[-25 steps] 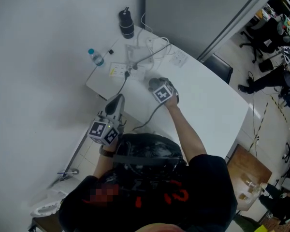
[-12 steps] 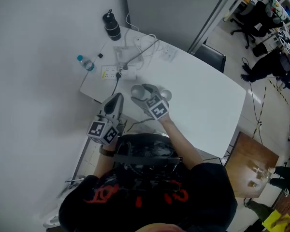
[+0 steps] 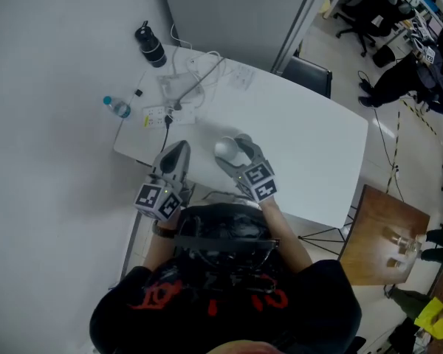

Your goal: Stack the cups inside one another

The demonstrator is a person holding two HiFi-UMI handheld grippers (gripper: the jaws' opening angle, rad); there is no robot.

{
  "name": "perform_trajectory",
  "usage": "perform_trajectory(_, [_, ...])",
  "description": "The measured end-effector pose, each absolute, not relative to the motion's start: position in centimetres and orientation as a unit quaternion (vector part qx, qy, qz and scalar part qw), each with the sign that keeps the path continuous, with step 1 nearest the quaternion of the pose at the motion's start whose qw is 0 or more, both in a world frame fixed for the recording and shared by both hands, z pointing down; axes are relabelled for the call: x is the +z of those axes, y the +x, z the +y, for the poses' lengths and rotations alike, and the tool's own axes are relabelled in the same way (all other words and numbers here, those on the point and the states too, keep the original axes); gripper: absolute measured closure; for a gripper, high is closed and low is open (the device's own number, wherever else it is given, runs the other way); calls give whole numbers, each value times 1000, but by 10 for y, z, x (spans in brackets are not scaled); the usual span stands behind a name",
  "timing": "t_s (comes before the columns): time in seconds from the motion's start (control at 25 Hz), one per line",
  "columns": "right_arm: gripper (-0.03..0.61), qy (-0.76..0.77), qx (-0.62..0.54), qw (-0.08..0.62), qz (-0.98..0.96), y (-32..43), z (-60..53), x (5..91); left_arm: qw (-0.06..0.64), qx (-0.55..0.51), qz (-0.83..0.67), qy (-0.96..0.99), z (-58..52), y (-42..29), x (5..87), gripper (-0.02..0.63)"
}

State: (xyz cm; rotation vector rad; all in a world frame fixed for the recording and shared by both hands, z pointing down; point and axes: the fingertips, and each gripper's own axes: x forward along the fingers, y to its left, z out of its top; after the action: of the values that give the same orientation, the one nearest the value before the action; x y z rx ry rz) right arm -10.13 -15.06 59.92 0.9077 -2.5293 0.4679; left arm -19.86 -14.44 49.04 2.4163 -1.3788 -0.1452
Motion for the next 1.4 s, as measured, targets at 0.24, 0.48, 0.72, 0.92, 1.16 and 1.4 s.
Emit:
perform_trajectory(0.24, [230, 385, 161, 200, -886, -53, -158, 592, 171, -50, -476, 861, -150, -190, 487, 618])
perform_trajectory(0.48, [230, 413, 145, 208, -875, -35, -164, 584, 153, -38, -472, 867, -152, -185, 480, 618])
perform_trajectory(0.72, [230, 427, 140, 204, -869, -25, -174, 582, 155, -51, -485, 859, -153, -201, 477, 618])
perform_trajectory(0.92, [230, 428, 142, 225, -864, -22, -185, 597, 154, -54, -495, 853, -151, -212, 477, 618])
perform_trajectory(1.16, [229, 425, 147, 238, -861, -23, -198, 614, 157, -66, -502, 848, -145, -220, 476, 618])
perform_trajectory(1.4, [222, 428, 147, 220, -864, -21, -200, 609, 157, -66, -511, 842, -142, -228, 476, 618])
